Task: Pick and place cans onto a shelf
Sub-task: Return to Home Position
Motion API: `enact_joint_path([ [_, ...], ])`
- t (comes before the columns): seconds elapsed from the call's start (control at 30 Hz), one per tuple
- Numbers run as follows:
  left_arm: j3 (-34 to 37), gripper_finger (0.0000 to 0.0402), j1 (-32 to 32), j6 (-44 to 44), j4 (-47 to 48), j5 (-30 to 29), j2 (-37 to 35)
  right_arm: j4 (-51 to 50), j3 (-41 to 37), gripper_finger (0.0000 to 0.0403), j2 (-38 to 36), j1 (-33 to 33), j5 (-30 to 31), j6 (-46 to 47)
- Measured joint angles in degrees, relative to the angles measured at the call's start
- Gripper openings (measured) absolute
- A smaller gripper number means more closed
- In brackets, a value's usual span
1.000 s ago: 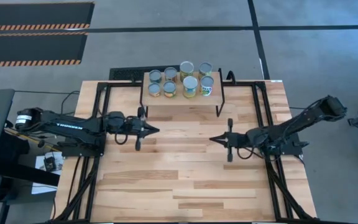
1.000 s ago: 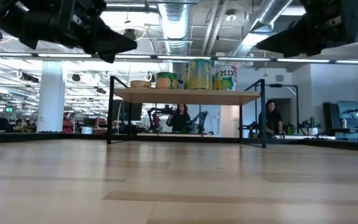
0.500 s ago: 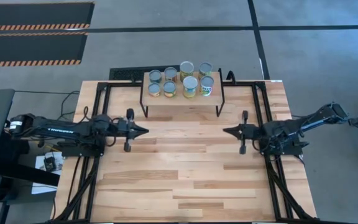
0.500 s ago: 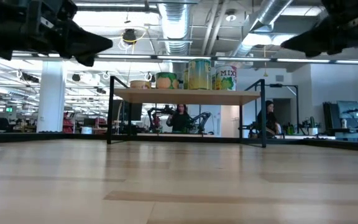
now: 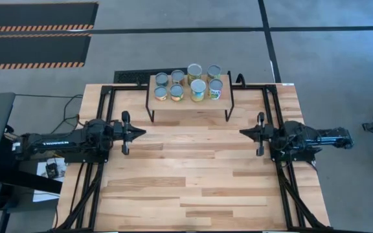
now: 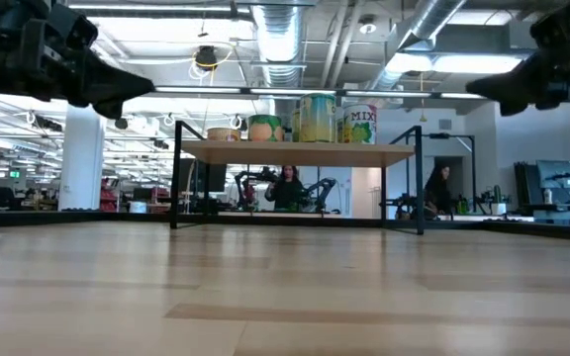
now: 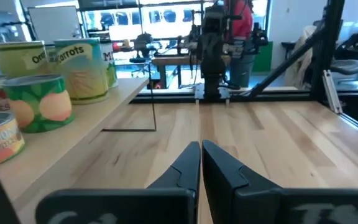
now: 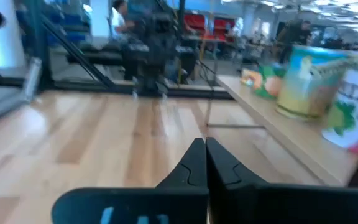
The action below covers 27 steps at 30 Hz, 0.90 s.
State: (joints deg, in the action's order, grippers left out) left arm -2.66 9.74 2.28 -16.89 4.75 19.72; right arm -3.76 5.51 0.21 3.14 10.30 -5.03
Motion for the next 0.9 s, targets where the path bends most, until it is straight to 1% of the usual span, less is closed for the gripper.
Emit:
enact_joint_path([
  [0.1,0.02,0.0006,2.05,0.00,5.42,1.66,-5.55,-0.82,-0.42,0.0003,0.01,-1.73,-0.01,-0.78],
  [0.23,0.14,0.0006,4.24,-0.26,13.90,1.69,-14.43,4.21,-3.75,0.0003,0.06,-3.73,-0.40,-0.68],
  [0.3,1.36,0.0006,4.92,-1.49,15.96,1.65,-19.36,6.69,-5.03,0.0003,-0.18,-4.70,-0.95,-0.55],
  [0.37,1.84,0.0006,5.11,-2.84,13.45,1.63,-19.69,6.85,-5.04,0.0003,0.11,-5.90,-2.42,0.31],
  [0.47,2.01,0.0006,5.03,-2.82,13.90,1.38,-19.43,6.98,-5.04,0.0004,-0.16,-6.74,-2.57,0.45],
  [0.53,2.03,0.0006,4.90,-4.07,14.61,-0.48,-19.38,6.77,-5.04,0.0006,0.07,-7.40,-0.62,0.14],
  [0.6,2.03,0.0006,4.56,-4.52,14.38,-0.63,-19.41,6.88,-5.04,0.0012,0.96,-8.50,0.92,-1.20],
  [0.77,2.08,0.0006,4.50,-4.54,14.40,-1.03,-19.41,6.80,-5.06,0.0033,2.55,-11.30,1.47,-1.45],
  [0.9,2.09,0.0006,4.47,-4.57,14.40,-1.05,-19.36,6.77,-5.06,0.0044,2.47,-12.35,1.61,-1.44],
])
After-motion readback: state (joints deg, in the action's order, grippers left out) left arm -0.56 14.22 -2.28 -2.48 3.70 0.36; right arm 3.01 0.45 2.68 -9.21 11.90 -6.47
